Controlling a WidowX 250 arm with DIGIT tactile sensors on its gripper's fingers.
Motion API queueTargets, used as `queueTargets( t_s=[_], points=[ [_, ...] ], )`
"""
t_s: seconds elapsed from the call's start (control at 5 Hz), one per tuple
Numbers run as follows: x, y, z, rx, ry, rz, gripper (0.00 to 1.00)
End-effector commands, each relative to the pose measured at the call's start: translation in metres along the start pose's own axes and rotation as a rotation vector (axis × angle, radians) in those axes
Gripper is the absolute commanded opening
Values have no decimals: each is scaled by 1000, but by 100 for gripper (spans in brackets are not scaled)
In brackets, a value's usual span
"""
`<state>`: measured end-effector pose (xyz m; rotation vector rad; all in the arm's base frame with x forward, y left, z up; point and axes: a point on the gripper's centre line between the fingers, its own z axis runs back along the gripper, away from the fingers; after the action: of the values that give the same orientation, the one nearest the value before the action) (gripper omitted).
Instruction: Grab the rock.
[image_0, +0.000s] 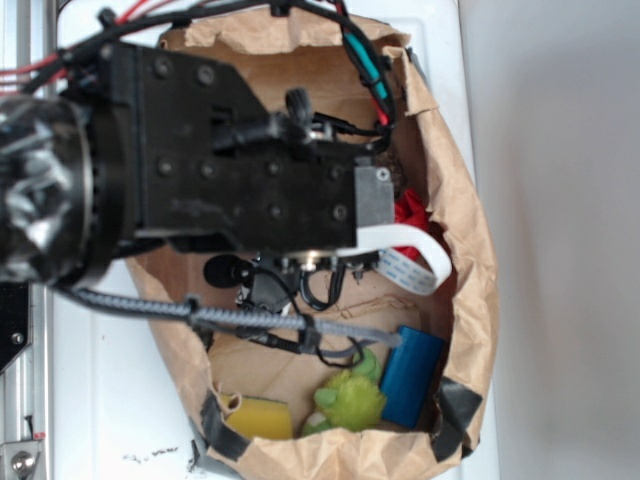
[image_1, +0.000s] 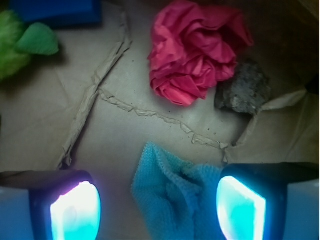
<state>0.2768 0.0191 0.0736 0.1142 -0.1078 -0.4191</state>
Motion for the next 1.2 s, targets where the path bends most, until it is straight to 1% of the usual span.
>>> queueTargets(
  t_s=[0.0, 0.2, 0.4, 0.6, 0.8, 1.0],
  points=[
    [11, 1, 14, 23, -44, -28, 100],
    [11, 1, 14, 23, -44, -28, 100],
    [15, 7, 8, -13, -65, -54, 100],
    [29, 20, 6, -41, -83, -45, 100],
    [35, 31, 7, -59, -109, -48, 100],
    [37, 42, 5, -83, -118, -99, 100]
  ],
)
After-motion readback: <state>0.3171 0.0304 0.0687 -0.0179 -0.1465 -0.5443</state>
